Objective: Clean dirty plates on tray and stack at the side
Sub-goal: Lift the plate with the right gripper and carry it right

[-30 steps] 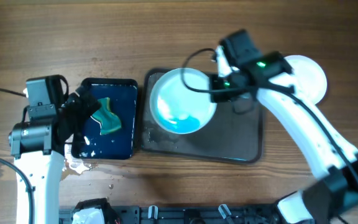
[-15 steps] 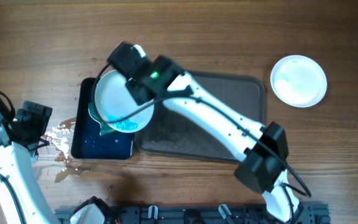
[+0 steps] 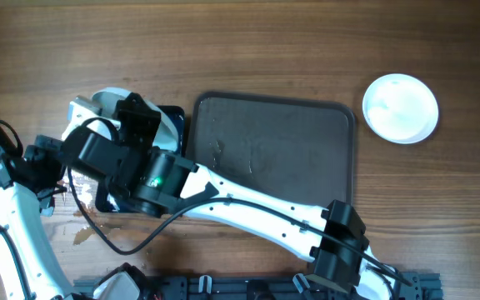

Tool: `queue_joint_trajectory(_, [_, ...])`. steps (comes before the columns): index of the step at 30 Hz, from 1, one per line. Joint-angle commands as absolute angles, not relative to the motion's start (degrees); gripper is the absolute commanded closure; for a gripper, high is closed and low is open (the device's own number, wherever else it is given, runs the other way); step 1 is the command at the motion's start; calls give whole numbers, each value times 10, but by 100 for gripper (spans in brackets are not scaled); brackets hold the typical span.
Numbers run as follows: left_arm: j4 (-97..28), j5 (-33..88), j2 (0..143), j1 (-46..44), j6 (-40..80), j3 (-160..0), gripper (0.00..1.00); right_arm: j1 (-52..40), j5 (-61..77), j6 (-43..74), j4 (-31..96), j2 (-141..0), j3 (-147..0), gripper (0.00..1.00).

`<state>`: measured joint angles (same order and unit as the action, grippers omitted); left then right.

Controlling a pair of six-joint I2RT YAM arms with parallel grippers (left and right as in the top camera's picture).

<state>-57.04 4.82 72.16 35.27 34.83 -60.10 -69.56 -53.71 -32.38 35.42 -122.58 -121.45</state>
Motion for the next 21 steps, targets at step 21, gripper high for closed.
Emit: queue_joint_trajectory(21, [-578, 75, 722, 356, 354, -601, 0, -541, -134, 116, 523, -1232, -1225, 95])
